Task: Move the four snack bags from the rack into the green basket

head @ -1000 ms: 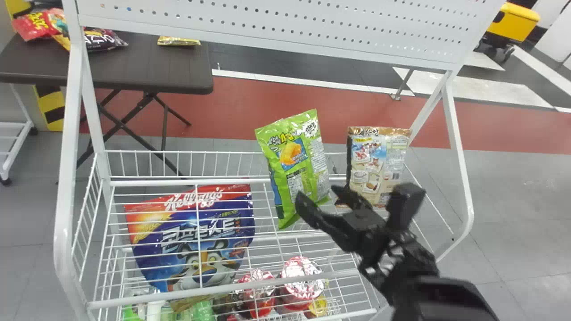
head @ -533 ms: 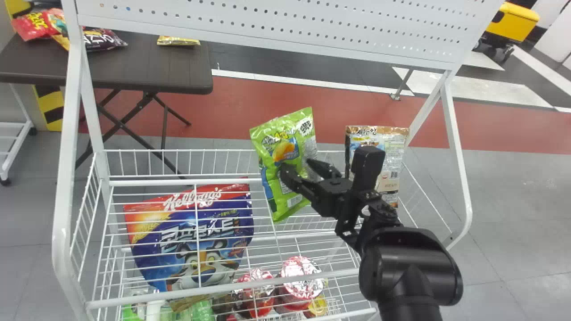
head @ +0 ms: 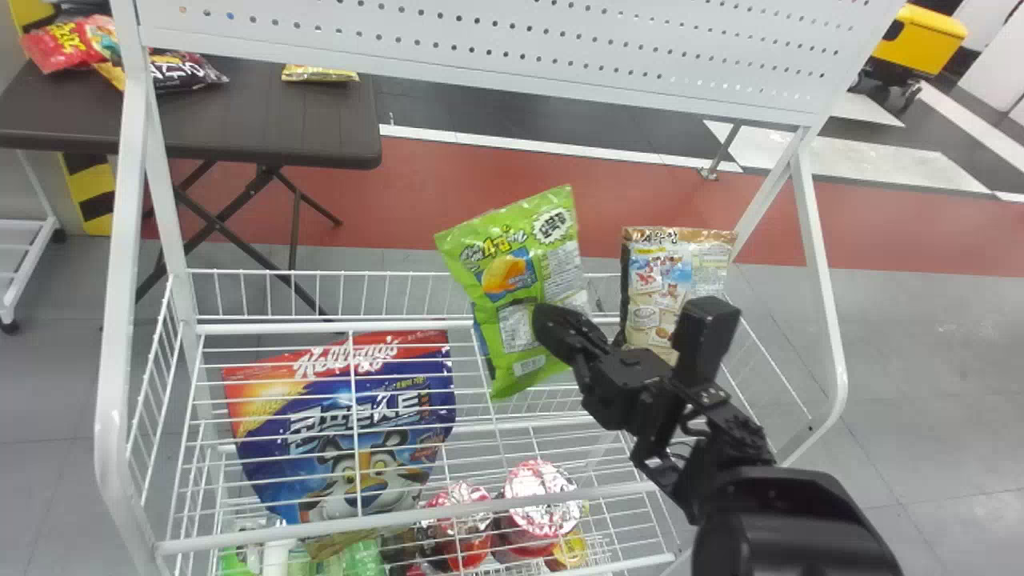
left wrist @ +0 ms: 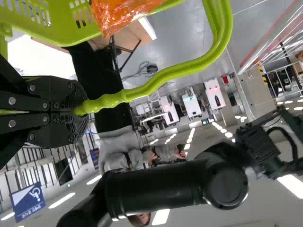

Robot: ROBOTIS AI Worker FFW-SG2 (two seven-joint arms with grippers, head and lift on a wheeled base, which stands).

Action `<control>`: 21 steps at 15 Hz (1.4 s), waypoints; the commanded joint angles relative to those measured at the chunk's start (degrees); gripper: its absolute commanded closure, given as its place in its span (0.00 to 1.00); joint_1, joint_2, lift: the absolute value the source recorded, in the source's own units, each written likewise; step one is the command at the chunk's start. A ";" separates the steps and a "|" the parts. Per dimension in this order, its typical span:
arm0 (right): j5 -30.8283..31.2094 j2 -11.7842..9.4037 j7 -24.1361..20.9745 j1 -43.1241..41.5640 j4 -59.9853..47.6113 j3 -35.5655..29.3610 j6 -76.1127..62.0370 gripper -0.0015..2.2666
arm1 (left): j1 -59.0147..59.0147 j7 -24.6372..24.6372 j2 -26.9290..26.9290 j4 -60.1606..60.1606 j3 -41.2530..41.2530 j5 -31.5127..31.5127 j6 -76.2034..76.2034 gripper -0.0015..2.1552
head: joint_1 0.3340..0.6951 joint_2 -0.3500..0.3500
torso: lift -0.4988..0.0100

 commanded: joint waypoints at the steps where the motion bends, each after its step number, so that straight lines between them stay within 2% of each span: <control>1: -3.73 -0.09 0.62 4.89 -6.42 -2.13 1.29 0.95 | 0.32 0.00 0.08 -0.31 0.34 0.12 -0.07 0.70 | 1.00 0.00 | 0.98; 4: -10.15 0.09 1.41 14.56 -18.55 -5.82 9.91 0.95 | 0.58 -0.09 0.26 -0.57 0.78 0.21 -0.07 0.70 | 1.00 0.00 | 0.98; 7: -17.62 0.35 3.69 24.32 -27.95 -12.41 25.20 0.95 | 0.58 -0.18 0.34 -0.57 1.40 0.30 0.11 0.70 | 1.00 0.00 | 0.98; 10: -22.80 0.70 8.62 27.31 -30.15 -20.06 47.35 0.95 | 0.41 -0.26 0.34 -0.66 2.10 0.65 0.11 0.70 | 1.00 0.00 | 0.98; 12: -22.80 1.49 13.80 28.45 -29.97 -23.40 57.37 0.95 | 0.23 -0.26 0.26 -0.66 2.28 0.65 0.11 0.70 | 1.00 0.00 | 0.98; 15: -21.83 1.14 16.17 30.91 -26.37 -22.08 62.64 0.95 | 0.14 -0.18 0.08 -0.66 2.19 0.56 -0.07 0.70 | 1.00 0.00 | 0.98; 18: -19.02 -0.35 15.73 30.91 -20.57 -16.36 61.41 0.95 | 0.14 -0.09 -0.01 -0.66 1.75 0.48 0.11 0.70 | 1.00 0.00 | 0.98; 21: -17.18 -0.53 15.12 30.91 -19.69 -9.60 60.53 0.95 | 0.05 0.00 -0.01 -0.75 1.31 0.30 0.28 0.70 | 1.00 0.00 | 0.98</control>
